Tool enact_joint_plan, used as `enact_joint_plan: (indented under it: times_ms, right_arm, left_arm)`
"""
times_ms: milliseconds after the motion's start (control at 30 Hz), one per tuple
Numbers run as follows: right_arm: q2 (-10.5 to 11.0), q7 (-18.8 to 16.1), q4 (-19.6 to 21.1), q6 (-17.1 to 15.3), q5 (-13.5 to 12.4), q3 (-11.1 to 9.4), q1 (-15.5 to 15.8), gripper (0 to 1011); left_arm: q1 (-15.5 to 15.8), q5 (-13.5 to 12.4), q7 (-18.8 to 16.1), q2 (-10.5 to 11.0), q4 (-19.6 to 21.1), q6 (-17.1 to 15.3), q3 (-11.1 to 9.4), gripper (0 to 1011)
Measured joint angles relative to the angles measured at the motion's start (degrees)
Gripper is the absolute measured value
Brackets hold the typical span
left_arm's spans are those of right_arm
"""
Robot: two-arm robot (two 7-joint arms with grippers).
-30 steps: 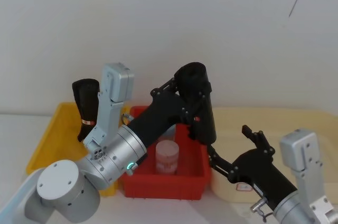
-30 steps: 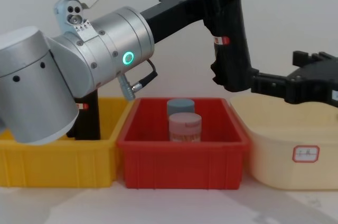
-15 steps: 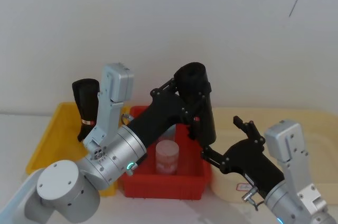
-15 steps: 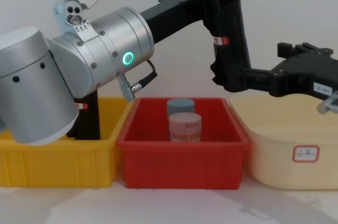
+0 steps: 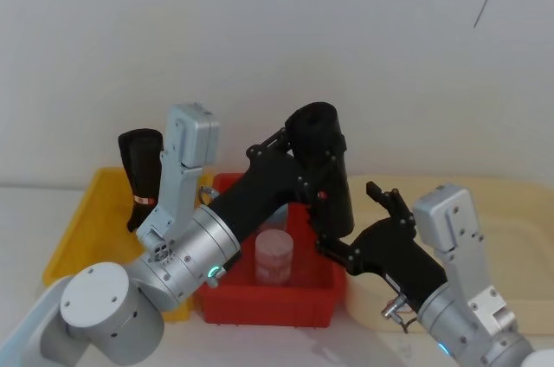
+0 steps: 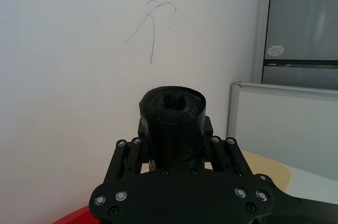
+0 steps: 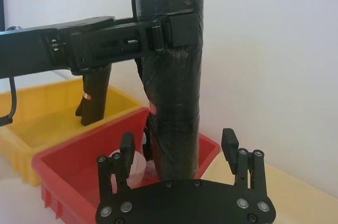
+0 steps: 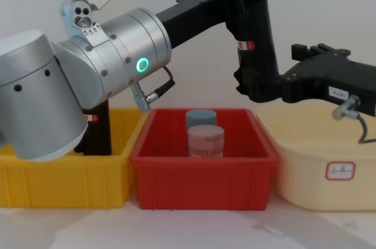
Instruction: Pick up the garbage bag with the one hand and transfer it to the other hand.
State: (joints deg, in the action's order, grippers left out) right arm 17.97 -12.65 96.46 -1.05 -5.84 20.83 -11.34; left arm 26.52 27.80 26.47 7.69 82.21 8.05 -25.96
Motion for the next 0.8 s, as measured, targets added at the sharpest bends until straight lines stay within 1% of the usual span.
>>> enact_joint_plan:
  times_ms: [367, 733, 800]
  right_arm:
    - [-1.46, -0.56, -1.67, -1.50, 0.59, 0.26, -1.82, 999]
    - [-3.31, -0.50, -3.61, -4.09, 1.10, 0.11, -3.79, 1000]
    - [-3.65, -0.46, -3.97, -4.56, 1.13, 0.04, -4.09, 987]
  left_arm:
    - [0.00, 0.00, 0.01, 0.00, 0.00, 0.00, 0.00, 523]
    - [0.00, 0.00, 0.01, 0.00, 0.00, 0.00, 0.00, 523]
    - [0.00, 0.00, 0.01, 0.00, 0.00, 0.00, 0.00, 523]
